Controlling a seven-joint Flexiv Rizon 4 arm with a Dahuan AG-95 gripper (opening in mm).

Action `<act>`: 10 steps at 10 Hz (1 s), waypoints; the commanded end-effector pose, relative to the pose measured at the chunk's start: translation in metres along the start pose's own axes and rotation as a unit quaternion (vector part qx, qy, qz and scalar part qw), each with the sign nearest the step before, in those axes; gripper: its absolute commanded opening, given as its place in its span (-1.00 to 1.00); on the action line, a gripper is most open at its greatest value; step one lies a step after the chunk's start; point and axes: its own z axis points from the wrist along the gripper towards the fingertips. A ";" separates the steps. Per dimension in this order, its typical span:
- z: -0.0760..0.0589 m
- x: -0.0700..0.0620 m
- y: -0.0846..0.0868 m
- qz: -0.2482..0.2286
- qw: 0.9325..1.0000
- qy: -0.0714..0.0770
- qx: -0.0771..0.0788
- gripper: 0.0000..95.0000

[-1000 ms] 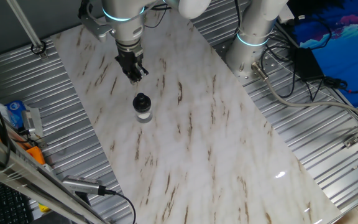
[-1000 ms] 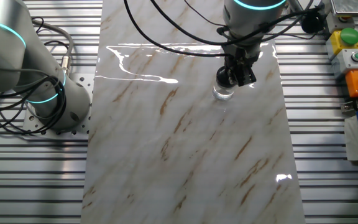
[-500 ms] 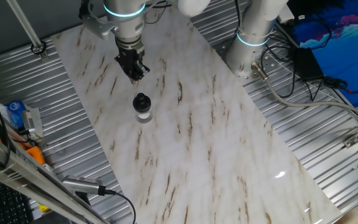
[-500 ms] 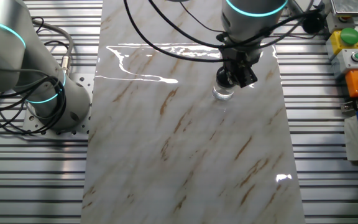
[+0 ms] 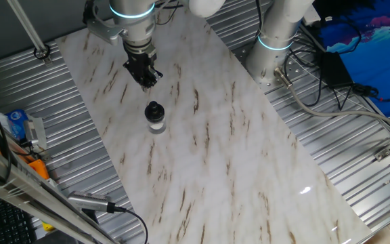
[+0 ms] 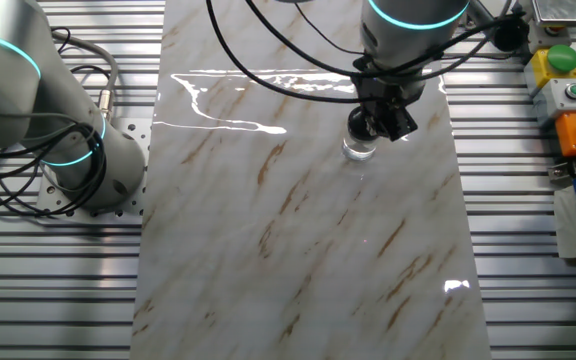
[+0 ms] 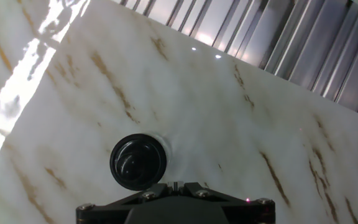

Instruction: Unscrew the lid from the jar

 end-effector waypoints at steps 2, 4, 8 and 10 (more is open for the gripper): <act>0.000 -0.001 -0.001 -0.004 1.000 0.003 -0.001 -1.00; 0.000 -0.001 -0.001 -0.011 1.000 0.001 0.000 -1.00; -0.016 0.002 0.011 -0.001 1.000 0.013 -0.007 -1.00; -0.027 0.004 0.025 -0.010 1.000 0.015 -0.008 -0.60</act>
